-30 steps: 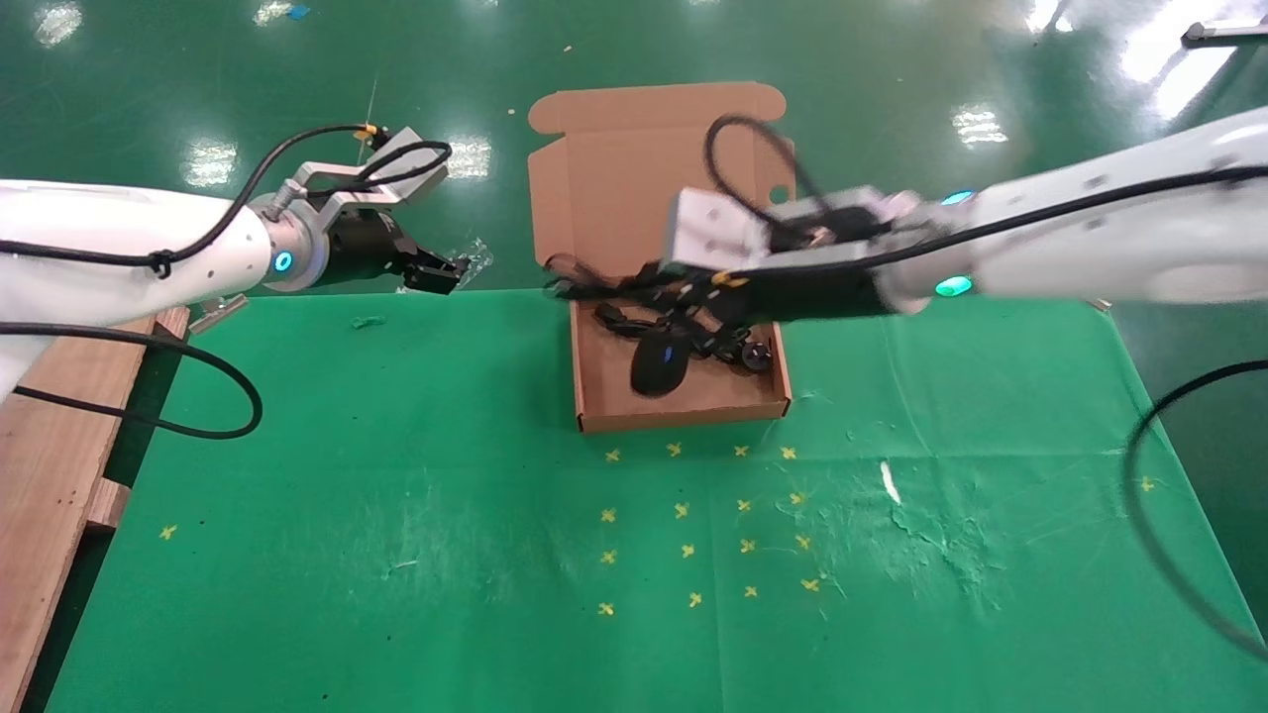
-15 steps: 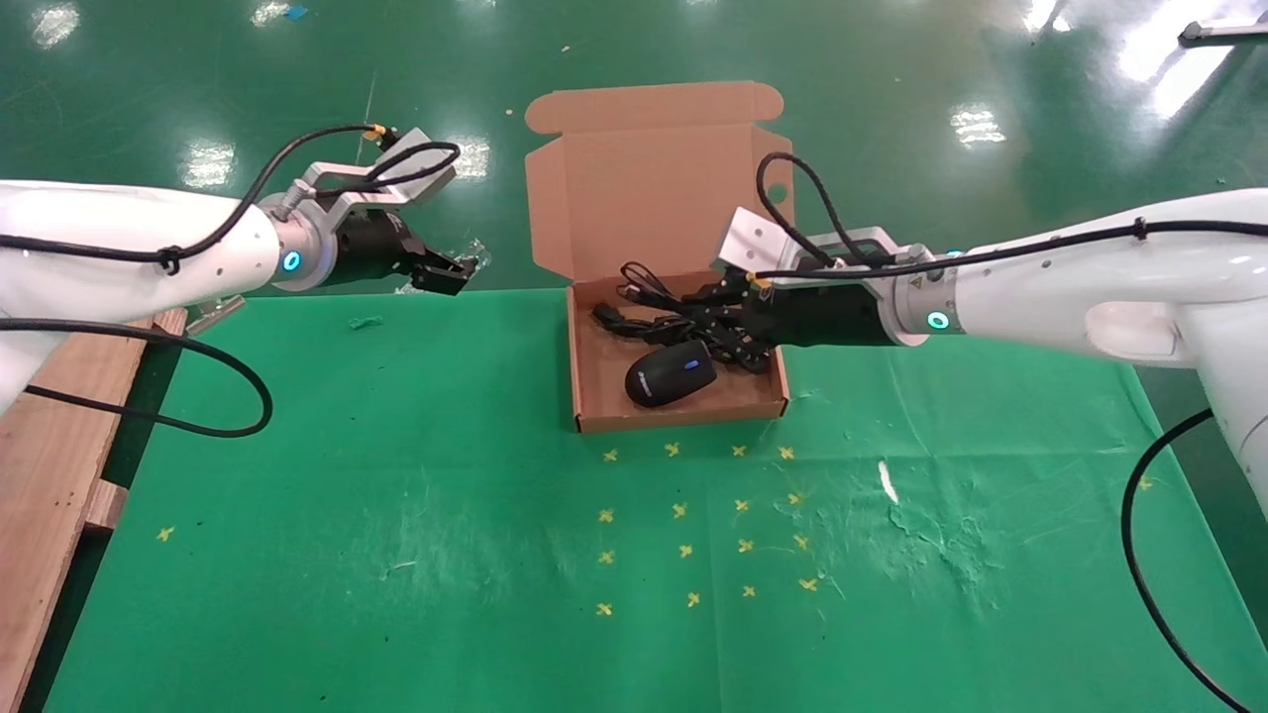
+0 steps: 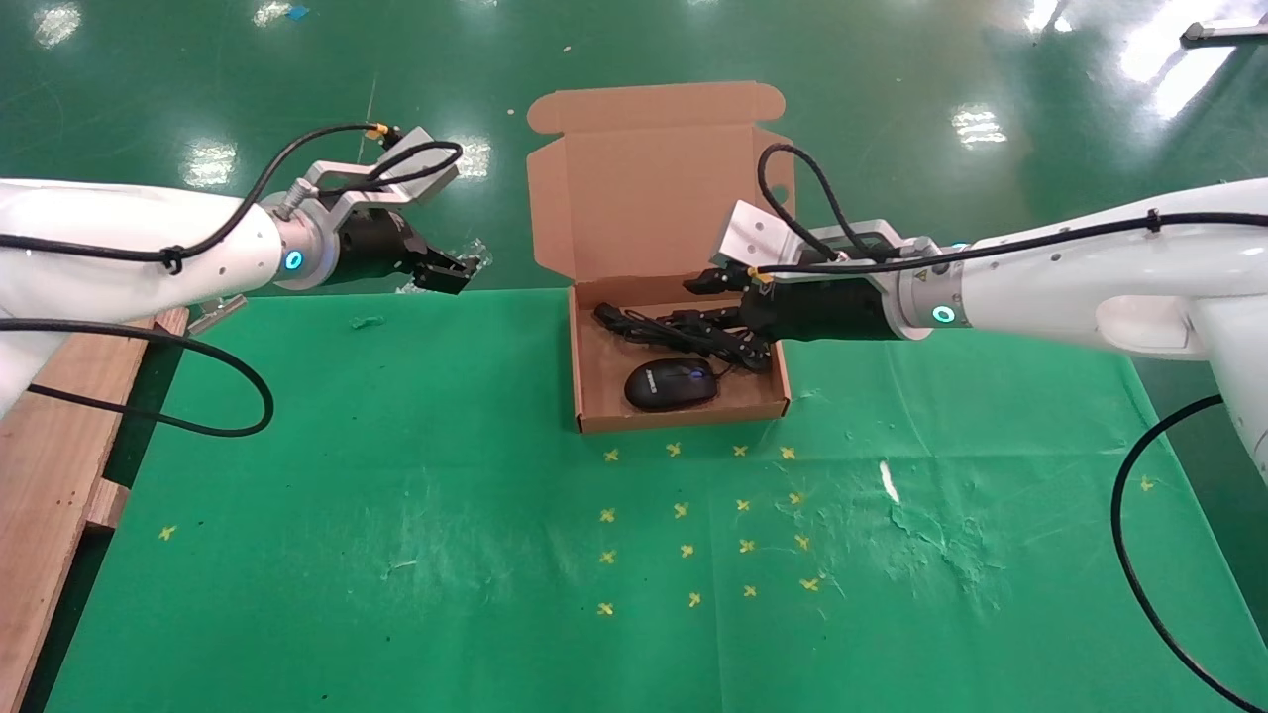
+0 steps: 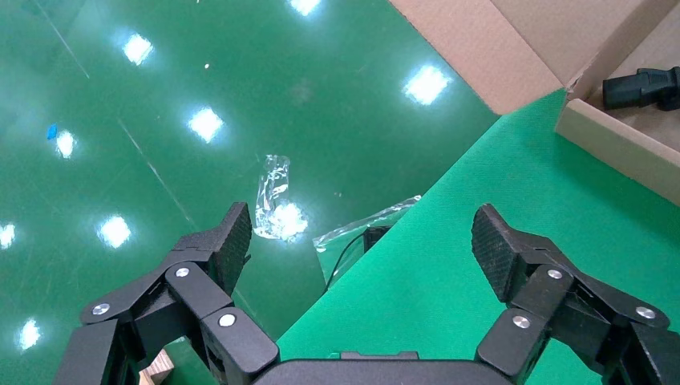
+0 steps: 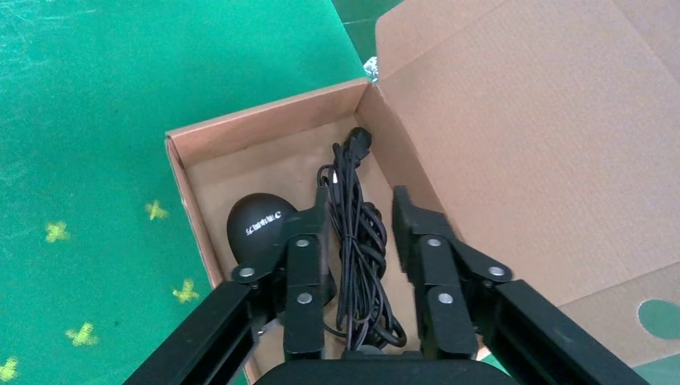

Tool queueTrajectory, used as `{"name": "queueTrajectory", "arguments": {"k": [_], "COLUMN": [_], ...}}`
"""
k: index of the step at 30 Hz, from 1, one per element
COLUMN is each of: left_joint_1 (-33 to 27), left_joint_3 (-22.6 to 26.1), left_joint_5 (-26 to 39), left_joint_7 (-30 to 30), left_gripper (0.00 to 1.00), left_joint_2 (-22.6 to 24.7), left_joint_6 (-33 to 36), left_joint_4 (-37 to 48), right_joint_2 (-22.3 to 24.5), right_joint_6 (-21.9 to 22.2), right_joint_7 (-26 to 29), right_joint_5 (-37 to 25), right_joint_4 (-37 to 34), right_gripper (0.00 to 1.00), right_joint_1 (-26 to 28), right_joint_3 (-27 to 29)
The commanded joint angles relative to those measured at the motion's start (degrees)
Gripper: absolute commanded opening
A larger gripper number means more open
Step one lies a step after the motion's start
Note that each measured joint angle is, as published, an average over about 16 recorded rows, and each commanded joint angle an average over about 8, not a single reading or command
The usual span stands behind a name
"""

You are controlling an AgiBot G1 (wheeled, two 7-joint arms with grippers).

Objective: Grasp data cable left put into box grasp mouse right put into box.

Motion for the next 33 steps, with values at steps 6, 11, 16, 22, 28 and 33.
{"name": "queueTrajectory", "arguments": {"k": [6,11,16,22,28,33], "left_joint_1": [0.00,0.00,0.00,0.00,0.00,0.00], "left_joint_3": [0.01,0.01,0.01,0.01,0.01,0.01], "left_joint_5": [0.05,0.05,0.05,0.05,0.05,0.05], "left_joint_7": [-0.03,-0.03,-0.03,-0.03,-0.03,-0.03], "left_gripper": [1.00,1.00,1.00,1.00,1.00,1.00], "left_joint_2": [0.02,0.02,0.02,0.02,0.02,0.02], "left_joint_6": [0.00,0.00,0.00,0.00,0.00,0.00], "left_joint_4": [-0.05,-0.05,-0.05,-0.05,-0.05,-0.05], "right_joint_2": [0.54,2.53,5.52,9.16,12.80,15.82], "right_joint_6": [-0.46,-1.82,-3.86,-6.35,-8.83,-10.89], "right_joint_7": [0.36,1.47,3.10,5.07,7.05,8.69], "right_joint_5": [0.40,3.11,7.19,12.14,17.08,21.19], "right_joint_4": [1.10,3.87,8.02,13.07,18.11,22.30], "right_gripper": [1.00,1.00,1.00,1.00,1.00,1.00], "right_joint_1": [-0.42,-2.16,-4.80,-7.99,-11.19,-13.84], "right_joint_3": [0.14,1.10,2.55,4.32,6.08,7.55]}}
